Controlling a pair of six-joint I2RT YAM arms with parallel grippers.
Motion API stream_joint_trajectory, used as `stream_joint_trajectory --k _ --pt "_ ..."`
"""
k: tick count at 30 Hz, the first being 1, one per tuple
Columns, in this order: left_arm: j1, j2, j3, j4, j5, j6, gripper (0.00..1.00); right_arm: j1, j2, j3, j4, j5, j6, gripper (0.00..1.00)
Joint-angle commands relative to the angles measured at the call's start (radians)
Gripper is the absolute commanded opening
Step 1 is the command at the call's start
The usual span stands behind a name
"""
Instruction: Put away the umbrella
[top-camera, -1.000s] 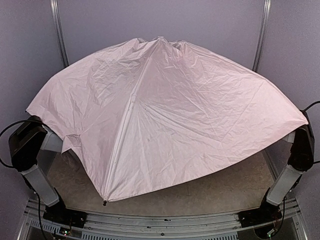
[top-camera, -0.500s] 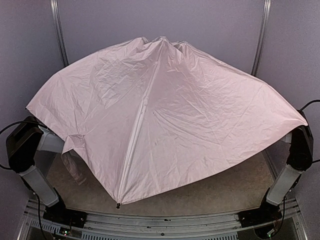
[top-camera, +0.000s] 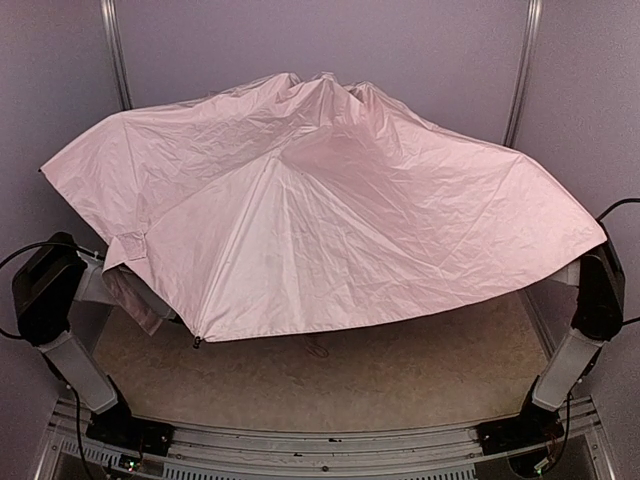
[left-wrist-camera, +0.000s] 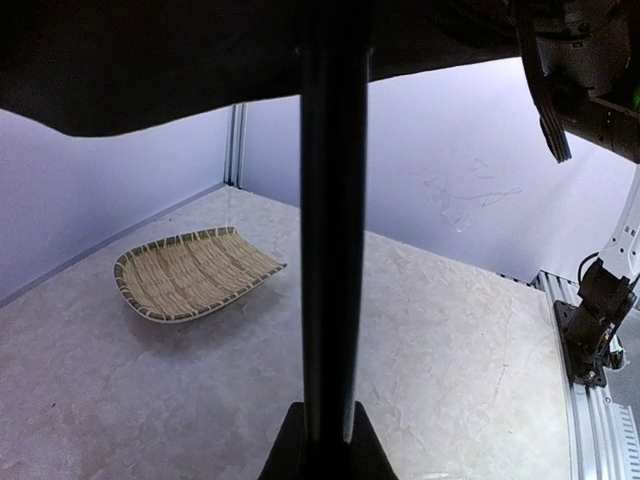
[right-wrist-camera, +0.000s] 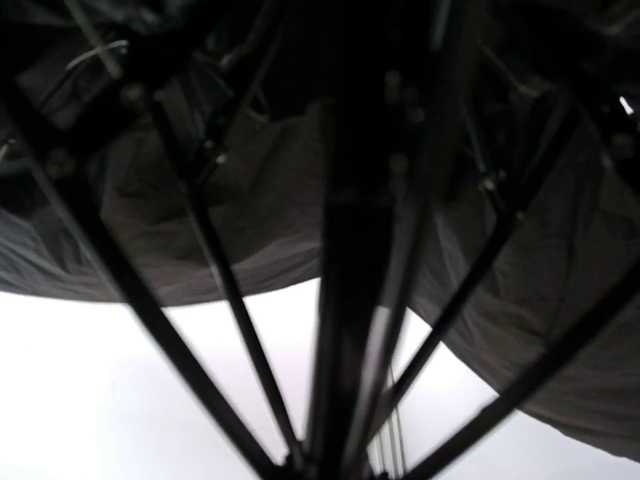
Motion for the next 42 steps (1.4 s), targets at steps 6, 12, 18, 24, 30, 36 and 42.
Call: stream_joint_trajectory --k 6,12,18,24,30,36,42 --pt "0.025 -0.098 0.165 0.452 -0.072 -0.044 0.00 0.031 0.110 -0.108 -0.332 -0.071 -0.005 0.13" --pt "0.032 -0.094 0.173 0.435 -0.075 -0.039 0.00 0.030 0.116 -0.122 -0.336 -0.068 0.008 0.13" --pt "0.040 -0.093 0.162 0.442 -0.089 -0.041 0.00 0.031 0.119 -0.123 -0.349 -0.058 -0.001 0.13" --pt "0.065 -0.098 0.166 0.454 -0.087 -0.063 0.00 0.038 0.136 -0.149 -0.365 -0.045 -0.003 0.12" --pt "0.069 -0.036 0.172 0.463 -0.082 -0.098 0.00 0.044 0.166 -0.144 -0.369 -0.038 -0.036 0.13" --pt "0.081 -0.024 0.170 0.486 -0.075 -0.126 0.00 0.043 0.210 -0.159 -0.352 -0.078 -0.057 0.15" --pt "0.087 -0.035 0.161 0.488 -0.077 -0.117 0.00 0.042 0.224 -0.188 -0.302 -0.130 -0.073 0.15"
